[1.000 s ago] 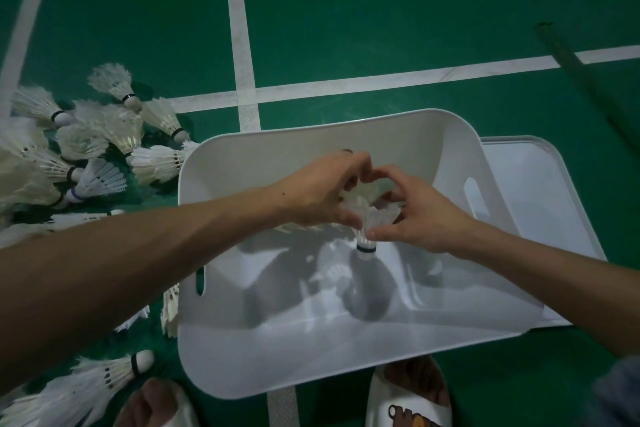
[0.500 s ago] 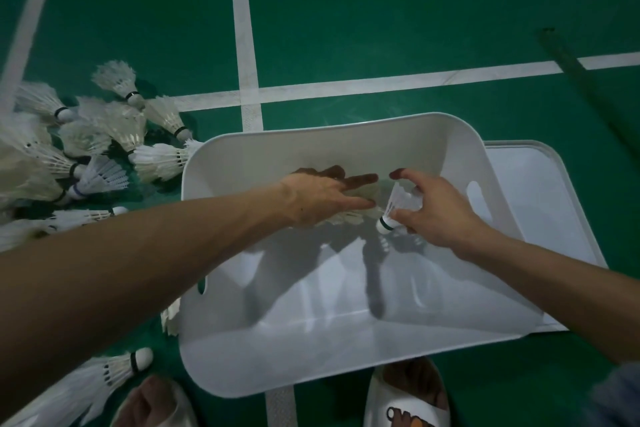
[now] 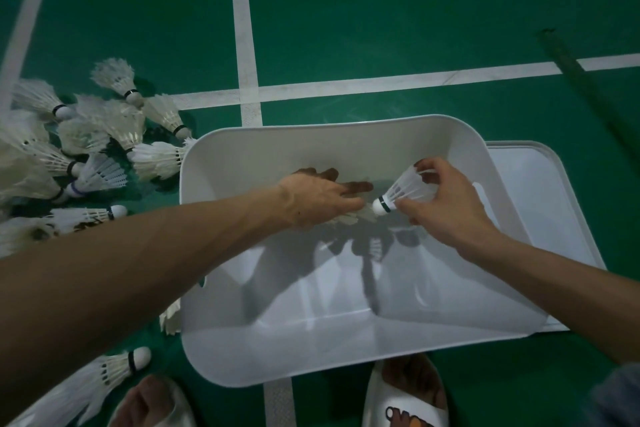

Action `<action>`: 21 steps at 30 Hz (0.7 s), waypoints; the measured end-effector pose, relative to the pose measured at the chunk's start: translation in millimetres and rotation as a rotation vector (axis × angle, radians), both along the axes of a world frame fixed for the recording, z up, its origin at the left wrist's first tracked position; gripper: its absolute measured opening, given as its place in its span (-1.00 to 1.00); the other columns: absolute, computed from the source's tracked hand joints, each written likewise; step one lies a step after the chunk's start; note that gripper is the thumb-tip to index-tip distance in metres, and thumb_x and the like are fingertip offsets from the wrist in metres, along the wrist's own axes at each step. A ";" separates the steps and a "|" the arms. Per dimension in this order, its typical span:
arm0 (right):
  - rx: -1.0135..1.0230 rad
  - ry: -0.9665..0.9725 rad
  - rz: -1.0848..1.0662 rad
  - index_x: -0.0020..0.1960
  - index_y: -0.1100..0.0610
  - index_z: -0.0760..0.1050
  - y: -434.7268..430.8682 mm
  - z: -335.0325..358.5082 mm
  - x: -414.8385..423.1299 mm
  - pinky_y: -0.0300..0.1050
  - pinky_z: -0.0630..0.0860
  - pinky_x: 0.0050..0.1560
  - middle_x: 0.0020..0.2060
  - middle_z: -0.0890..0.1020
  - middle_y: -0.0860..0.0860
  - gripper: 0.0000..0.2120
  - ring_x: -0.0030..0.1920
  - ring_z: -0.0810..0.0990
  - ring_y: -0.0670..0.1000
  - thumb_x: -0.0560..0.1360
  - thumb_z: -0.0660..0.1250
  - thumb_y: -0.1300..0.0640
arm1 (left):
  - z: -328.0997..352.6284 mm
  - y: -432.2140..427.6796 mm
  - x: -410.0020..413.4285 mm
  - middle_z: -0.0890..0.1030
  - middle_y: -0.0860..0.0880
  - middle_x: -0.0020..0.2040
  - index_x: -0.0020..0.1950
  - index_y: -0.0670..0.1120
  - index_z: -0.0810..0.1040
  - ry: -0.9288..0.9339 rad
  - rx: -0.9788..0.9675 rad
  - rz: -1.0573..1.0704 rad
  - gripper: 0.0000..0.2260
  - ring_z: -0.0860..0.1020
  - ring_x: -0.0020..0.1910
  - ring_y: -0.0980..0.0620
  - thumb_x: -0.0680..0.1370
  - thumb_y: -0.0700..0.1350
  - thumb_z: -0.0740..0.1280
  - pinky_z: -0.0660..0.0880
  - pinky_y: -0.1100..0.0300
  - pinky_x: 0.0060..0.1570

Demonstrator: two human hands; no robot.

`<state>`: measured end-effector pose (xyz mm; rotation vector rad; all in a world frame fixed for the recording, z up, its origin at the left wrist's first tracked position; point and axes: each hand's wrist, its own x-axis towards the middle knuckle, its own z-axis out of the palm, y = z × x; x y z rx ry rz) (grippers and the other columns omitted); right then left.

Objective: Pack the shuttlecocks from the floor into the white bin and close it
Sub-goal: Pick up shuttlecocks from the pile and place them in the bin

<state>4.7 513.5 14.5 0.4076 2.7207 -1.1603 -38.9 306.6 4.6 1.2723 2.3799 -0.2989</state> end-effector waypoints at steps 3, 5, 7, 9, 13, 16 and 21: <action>-0.003 0.022 -0.008 0.09 -0.04 0.40 1.3 0.3 1.0 0.15 0.61 -0.04 0.01 0.54 -0.07 -0.54 -0.02 0.61 0.08 0.30 0.55 0.08 | 1.3 -1.2 1.4 -0.17 0.18 0.56 0.44 0.12 0.14 0.004 0.001 -0.014 -0.49 0.29 0.37 -0.12 0.59 -0.28 0.16 0.43 -0.05 0.19; 0.063 0.017 0.039 0.12 0.00 0.39 1.4 -1.0 0.5 0.09 0.59 -0.02 0.05 0.54 -0.03 -0.53 -0.02 0.58 0.08 0.33 0.55 0.07 | 3.1 -1.2 2.6 -0.15 0.16 0.56 0.45 0.11 0.16 0.014 0.011 -0.023 -0.51 0.33 0.34 -0.12 0.59 -0.27 0.15 0.45 0.00 0.12; 0.170 -0.004 0.112 0.16 0.04 0.36 1.7 -2.1 0.2 -0.08 0.47 -0.02 0.07 0.54 0.03 -0.53 -0.02 0.51 0.04 0.36 0.52 0.08 | 2.4 -0.9 2.0 -0.13 0.12 0.56 0.44 0.09 0.17 0.025 0.025 -0.029 -0.52 0.37 0.30 -0.12 0.59 -0.27 0.16 0.45 0.06 0.00; 0.278 -0.035 0.177 0.14 0.04 0.32 0.3 -3.1 -1.4 -0.13 0.39 -0.07 0.07 0.55 0.07 -0.54 -0.05 0.47 0.07 0.38 0.50 0.07 | -1.0 -2.1 0.2 -0.11 0.10 0.56 0.43 0.09 0.17 0.031 0.041 -0.026 -0.52 0.40 0.26 -0.12 0.58 -0.27 0.18 0.44 0.10 -0.07; 0.222 -0.191 0.116 0.14 0.03 0.32 -10.5 -10.3 -11.5 -0.04 0.51 0.02 0.00 0.54 0.02 -0.53 0.00 0.53 0.12 0.38 0.50 0.01 | -5.6 -4.0 -2.1 -0.11 0.10 0.56 0.44 0.10 0.15 0.020 0.054 -0.032 -0.47 0.46 0.22 -0.12 0.56 -0.29 0.20 0.54 0.02 -0.01; 0.094 -0.254 0.058 0.11 0.03 0.44 -21.4 -22.2 -22.3 0.04 0.56 0.06 -0.02 0.63 0.04 -0.56 0.00 0.60 0.13 0.30 0.51 0.02 | -4.9 -5.6 -1.6 -0.12 0.11 0.57 0.49 0.11 0.10 0.017 0.057 -0.019 -0.42 0.37 0.32 -0.10 0.55 -0.29 0.18 0.50 0.02 0.11; -0.274 -0.397 -0.090 -0.02 0.24 0.60 -30.5 -30.5 -28.8 -0.10 0.52 -0.27 -0.15 0.66 0.18 -0.76 -0.20 0.62 0.15 0.31 0.42 0.29 | -1.4 -20.6 6.7 -0.14 0.07 0.57 0.53 0.21 -0.13 0.012 0.096 0.070 -0.30 0.41 0.30 -0.09 0.56 -0.22 0.16 0.53 0.08 0.05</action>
